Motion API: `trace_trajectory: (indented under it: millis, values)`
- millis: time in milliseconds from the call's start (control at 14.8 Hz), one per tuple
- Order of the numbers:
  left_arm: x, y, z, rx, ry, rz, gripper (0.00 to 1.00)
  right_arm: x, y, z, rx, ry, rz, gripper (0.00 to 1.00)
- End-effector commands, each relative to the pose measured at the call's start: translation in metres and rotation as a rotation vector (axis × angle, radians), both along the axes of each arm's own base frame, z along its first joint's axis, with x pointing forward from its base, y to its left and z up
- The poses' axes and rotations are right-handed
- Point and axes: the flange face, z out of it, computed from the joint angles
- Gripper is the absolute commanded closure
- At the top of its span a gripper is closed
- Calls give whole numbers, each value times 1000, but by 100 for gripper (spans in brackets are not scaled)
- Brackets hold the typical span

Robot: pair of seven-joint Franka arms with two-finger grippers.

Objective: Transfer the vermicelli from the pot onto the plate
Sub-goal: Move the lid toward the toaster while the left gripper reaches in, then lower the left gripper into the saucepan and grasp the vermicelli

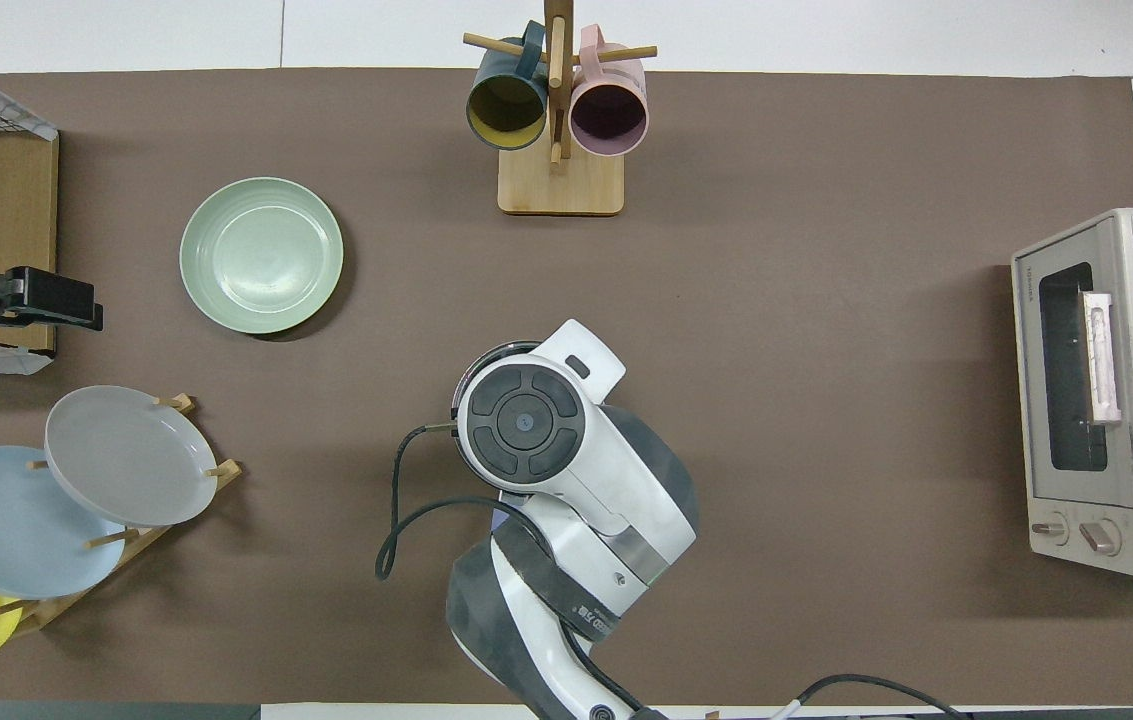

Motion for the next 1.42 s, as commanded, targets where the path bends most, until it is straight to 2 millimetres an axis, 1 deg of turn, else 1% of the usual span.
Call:
trace_trajectory:
  millis: [0,271,339,406,609,677,812,880,948,1016,1151,1219,1286,1354]
  values:
    - [2,-2,0,17,-19,3,0,9,-1,22,-8,-12,20,32]
    - [2,-2,0,17,-17,3,0,15,-1,49,-33,-13,32,32]
    - [2,-2,0,18,-17,4,0,16,-2,54,-50,-13,57,32]
    - [2,-2,0,17,-19,6,0,22,-10,56,-61,-13,71,32]
    - [2,-3,0,17,-17,3,0,48,-51,64,-71,-3,118,32]
    - [3,-5,0,17,-17,0,0,60,-71,68,-72,-6,127,32]
    - [2,-9,0,18,-16,-5,0,80,-108,65,-79,1,165,32]
    - [1,-20,0,18,-14,-23,0,91,-129,63,-83,5,185,32]
    - [-2,-37,0,17,-16,-34,0,101,-150,62,-85,7,194,32]
    - [-7,-60,-1,16,-15,-31,0,111,-172,60,-90,14,219,32]
    - [-21,-128,-13,-1,7,-18,0,128,-222,50,-94,22,257,32]
    - [-30,-165,-24,-23,10,14,0,133,-242,46,-96,24,272,32]
    - [-43,-203,-44,-43,9,28,0,136,-260,42,-96,25,285,32]
    - [-58,-234,-67,-60,20,27,0,138,-274,40,-97,30,282,32]
